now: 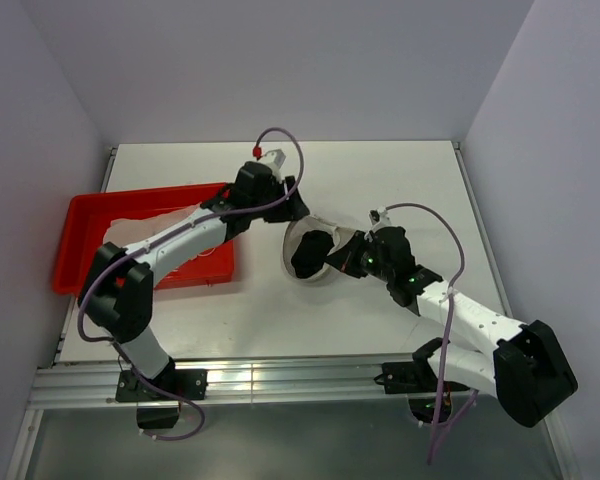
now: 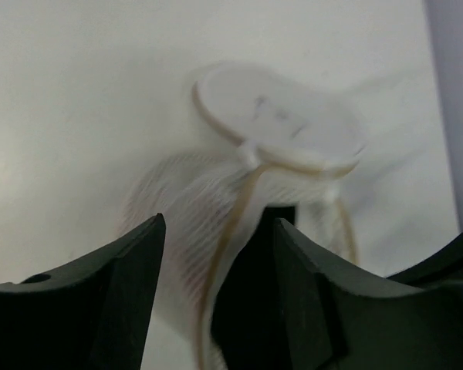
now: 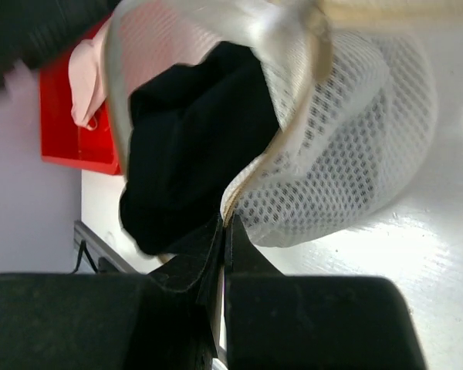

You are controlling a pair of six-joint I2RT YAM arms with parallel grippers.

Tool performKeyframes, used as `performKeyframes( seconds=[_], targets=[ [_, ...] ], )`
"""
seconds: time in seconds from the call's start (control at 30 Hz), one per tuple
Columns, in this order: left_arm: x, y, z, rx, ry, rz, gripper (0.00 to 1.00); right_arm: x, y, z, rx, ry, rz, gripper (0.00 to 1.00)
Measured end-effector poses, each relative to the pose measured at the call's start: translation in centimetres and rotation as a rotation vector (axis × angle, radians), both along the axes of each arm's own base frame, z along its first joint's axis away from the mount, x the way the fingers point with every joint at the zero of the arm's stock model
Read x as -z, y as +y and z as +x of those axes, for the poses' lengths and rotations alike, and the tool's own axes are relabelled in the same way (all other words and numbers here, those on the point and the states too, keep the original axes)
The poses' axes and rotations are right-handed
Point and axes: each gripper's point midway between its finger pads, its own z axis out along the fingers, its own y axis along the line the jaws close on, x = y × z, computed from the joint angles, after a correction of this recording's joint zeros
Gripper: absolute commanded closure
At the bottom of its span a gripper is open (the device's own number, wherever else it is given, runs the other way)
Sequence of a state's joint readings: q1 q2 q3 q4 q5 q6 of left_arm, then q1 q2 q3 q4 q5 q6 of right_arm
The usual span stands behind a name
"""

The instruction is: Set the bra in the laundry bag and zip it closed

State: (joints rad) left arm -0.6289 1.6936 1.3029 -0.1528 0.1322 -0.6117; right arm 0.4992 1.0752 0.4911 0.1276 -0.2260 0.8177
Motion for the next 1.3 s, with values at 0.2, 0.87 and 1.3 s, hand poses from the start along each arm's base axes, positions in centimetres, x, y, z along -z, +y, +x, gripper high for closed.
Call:
performKeyframes(
  seconds=[0.2,0.87,1.3],
  targets=[
    [2.9,6.0,-4.9,-0.119,0.025,0.058,0.38,0.6,0.0,0.9,0.049,0.007,0.019,1.00],
    [4.5,4.7,-12.6,-0.111,0.069,-0.113,0.76,0.0,-0.4,1.7,0.094,-0.026,0.027,1.00],
    [5.1,3.9,-11.8,-0.109,0.062,-0.108,0.67,-0.9,-1.0,1.4,0.099,-0.062,0.011,1.00]
  ],
)
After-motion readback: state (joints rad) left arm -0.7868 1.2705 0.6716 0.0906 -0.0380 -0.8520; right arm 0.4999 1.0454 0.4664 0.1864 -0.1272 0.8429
